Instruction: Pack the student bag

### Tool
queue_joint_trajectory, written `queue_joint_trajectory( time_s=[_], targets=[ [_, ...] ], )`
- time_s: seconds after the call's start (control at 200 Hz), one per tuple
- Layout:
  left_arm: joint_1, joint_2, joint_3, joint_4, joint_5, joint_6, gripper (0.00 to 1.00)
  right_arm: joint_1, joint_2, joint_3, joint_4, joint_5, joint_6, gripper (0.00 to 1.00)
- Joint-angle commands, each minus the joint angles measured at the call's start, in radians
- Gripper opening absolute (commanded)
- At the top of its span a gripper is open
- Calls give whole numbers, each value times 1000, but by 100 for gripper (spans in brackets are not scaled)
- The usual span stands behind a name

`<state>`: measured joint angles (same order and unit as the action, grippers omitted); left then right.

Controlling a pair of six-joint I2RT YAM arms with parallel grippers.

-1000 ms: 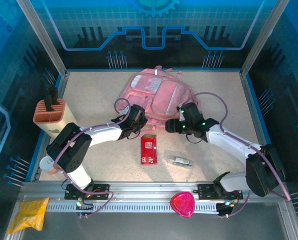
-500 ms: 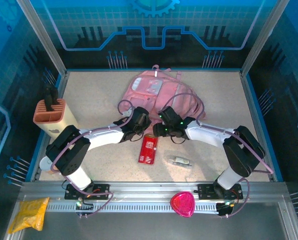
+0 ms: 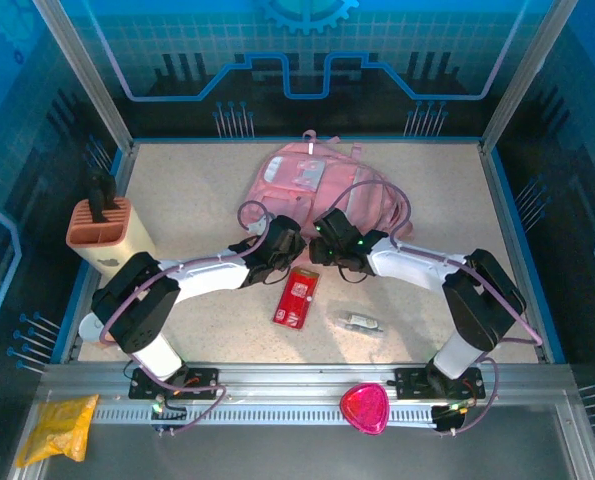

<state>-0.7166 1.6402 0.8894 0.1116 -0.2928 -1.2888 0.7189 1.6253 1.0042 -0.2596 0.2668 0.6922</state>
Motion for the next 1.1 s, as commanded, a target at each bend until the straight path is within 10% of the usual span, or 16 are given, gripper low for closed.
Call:
queue_joint_trajectory(
  time_s=[0.0,0.43,1.096],
  targets=[
    [-29,-63,36,53,25,9,0,-21,-60,-34,-13,67,8,43],
    [-35,-69,50,54,18,20,0,18,-70,-41,-26,24,-24,28],
    [-41,-51,68,67,21,31,0,41,34,2,76,142,-60,34]
  ],
)
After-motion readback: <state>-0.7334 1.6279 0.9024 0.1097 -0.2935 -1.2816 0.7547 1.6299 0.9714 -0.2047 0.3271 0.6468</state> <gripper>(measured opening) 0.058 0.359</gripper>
